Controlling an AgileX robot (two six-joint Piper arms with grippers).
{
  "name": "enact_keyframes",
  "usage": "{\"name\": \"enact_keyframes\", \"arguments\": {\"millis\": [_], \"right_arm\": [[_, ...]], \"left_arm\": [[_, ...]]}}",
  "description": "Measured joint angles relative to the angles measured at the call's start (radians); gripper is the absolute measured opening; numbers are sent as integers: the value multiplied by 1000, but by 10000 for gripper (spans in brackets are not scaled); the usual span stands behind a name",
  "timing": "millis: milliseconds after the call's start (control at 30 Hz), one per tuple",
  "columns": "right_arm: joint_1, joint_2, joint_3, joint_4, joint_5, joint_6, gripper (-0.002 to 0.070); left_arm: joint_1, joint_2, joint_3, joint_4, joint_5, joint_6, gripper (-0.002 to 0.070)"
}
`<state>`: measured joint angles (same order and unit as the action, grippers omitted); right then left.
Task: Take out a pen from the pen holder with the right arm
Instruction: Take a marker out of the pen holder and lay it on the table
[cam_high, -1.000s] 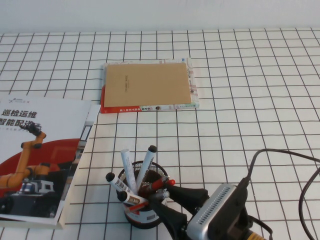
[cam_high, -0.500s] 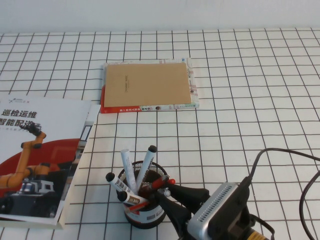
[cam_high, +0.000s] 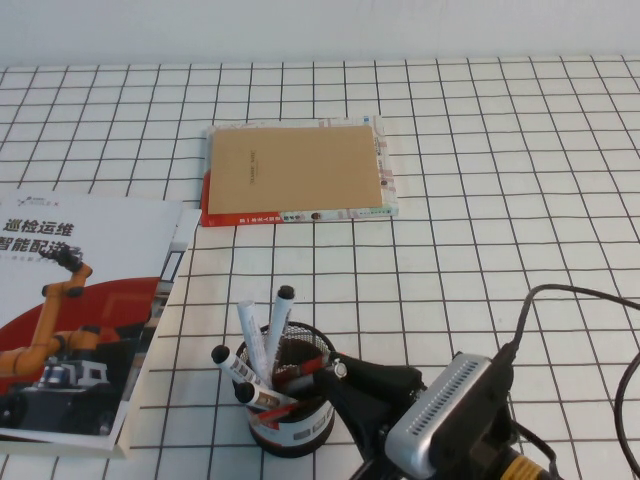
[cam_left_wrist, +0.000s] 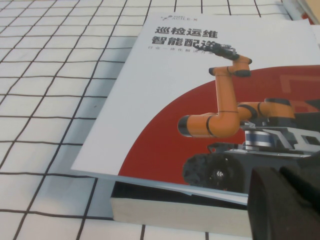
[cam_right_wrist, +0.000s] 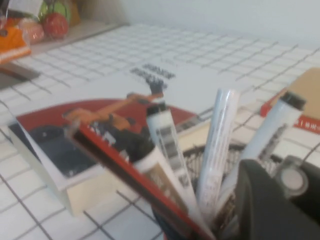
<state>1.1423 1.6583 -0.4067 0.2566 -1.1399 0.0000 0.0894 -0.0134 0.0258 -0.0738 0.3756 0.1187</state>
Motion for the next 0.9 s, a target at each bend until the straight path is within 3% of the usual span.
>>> {"name": "enact_keyframes", "arguments": {"millis": [400, 667, 800, 900], "right_arm": [[0, -182, 0, 32, 8, -33, 73], [0, -358, 0, 57, 135, -76, 70], [0, -446, -6, 171, 236, -174, 71], [0, -512, -49, 348, 381, -339, 71]], "left_arm": [[0, 0, 0, 0, 0, 0, -3], [0, 0, 0, 0, 0, 0, -3], [0, 0, 0, 0, 0, 0, -3], [0, 0, 0, 0, 0, 0, -3]]}}
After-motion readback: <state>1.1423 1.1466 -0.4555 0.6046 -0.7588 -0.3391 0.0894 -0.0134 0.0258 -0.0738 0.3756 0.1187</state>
